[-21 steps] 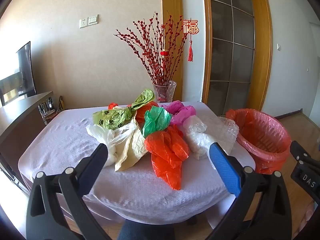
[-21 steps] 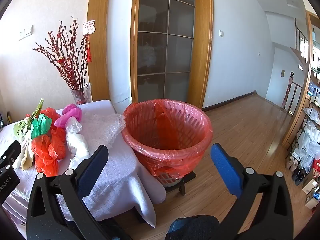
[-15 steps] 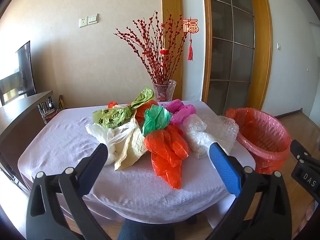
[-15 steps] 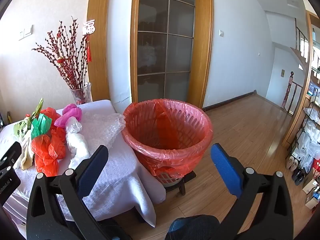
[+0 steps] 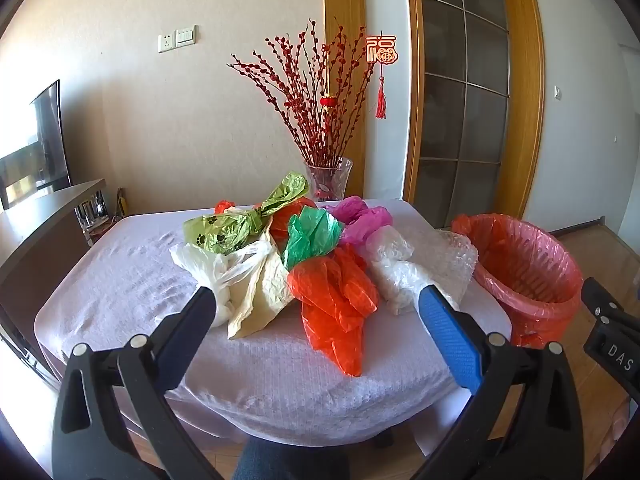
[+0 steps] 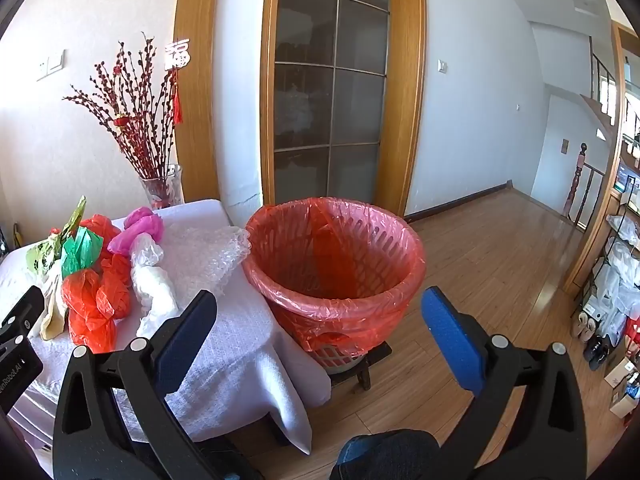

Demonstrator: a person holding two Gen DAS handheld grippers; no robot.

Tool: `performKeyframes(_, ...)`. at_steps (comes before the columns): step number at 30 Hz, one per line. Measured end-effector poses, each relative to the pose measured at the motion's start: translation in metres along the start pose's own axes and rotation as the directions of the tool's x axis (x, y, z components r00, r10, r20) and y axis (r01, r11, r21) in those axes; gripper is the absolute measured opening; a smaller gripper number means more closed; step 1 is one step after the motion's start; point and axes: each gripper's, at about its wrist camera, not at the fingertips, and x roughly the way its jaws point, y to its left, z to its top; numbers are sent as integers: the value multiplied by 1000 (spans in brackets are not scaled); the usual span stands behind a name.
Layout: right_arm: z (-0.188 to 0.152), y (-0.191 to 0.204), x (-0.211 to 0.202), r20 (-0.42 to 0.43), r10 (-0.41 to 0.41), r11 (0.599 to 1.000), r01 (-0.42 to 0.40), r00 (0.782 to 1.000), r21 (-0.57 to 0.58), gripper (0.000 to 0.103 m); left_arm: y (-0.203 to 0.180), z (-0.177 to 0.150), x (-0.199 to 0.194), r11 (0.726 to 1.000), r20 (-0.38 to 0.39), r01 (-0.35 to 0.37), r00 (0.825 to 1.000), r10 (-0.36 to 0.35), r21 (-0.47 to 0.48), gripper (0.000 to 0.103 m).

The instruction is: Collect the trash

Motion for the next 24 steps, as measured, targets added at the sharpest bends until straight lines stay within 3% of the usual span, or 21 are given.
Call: performKeyframes(24,-1,0,0,-2,0,1000,0,1000,0,101,0,0,0,1000,-4,0,1000,0,0,99)
